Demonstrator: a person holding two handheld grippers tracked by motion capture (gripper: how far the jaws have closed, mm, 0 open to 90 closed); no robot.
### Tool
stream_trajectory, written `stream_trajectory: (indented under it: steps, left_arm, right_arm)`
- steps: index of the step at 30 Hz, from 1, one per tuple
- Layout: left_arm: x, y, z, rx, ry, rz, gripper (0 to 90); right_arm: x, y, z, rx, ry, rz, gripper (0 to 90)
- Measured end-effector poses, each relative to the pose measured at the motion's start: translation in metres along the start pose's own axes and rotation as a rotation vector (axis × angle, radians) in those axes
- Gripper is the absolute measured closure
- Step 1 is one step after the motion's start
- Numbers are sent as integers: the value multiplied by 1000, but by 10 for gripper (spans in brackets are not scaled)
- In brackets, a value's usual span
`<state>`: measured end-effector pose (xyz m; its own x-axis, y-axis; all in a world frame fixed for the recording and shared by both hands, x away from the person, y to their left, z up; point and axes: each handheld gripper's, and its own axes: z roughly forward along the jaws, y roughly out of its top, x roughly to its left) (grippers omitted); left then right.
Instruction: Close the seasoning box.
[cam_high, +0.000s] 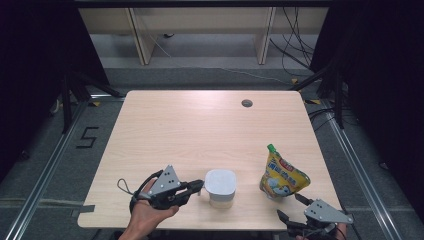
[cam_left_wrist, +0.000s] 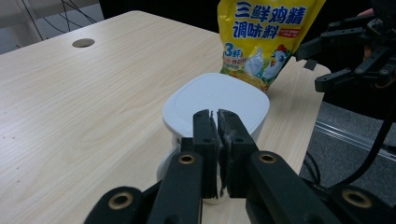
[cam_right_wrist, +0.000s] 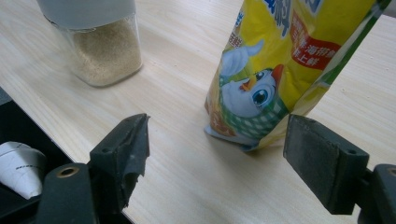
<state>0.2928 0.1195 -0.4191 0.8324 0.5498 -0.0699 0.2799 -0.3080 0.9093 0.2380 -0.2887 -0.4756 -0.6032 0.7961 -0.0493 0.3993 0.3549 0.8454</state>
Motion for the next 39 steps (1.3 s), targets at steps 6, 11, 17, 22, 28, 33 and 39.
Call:
stream_trajectory:
  steps: [6, 11, 17, 22, 28, 33, 39]
  left_arm:
    - [5, -9, -8, 3, -7, -11, 717]
    - [10, -20, -14, 7, -2, -44, 590]
    - [14, -32, -24, 22, 7, -67, 463]
    - [16, -38, -27, 36, 7, -52, 411]
    - [15, -49, -29, 62, 0, -67, 320]
    - [14, -57, -29, 75, -3, -90, 285]
    - [12, -59, -30, 69, 2, -96, 272]
  right_arm:
    - [0, 0, 0, -1, -2, -1, 234]
    - [-1, 0, 0, -8, -12, -17, 234]
    - [-2, 0, 0, -22, -14, -28, 233]
    - [-2, 0, 0, -21, -14, -26, 233]
    - [-1, 1, 0, -12, -36, -50, 227]
    - [-1, 1, -1, -11, -36, -57, 227]
    - [0, 1, -1, -10, -31, -41, 226]
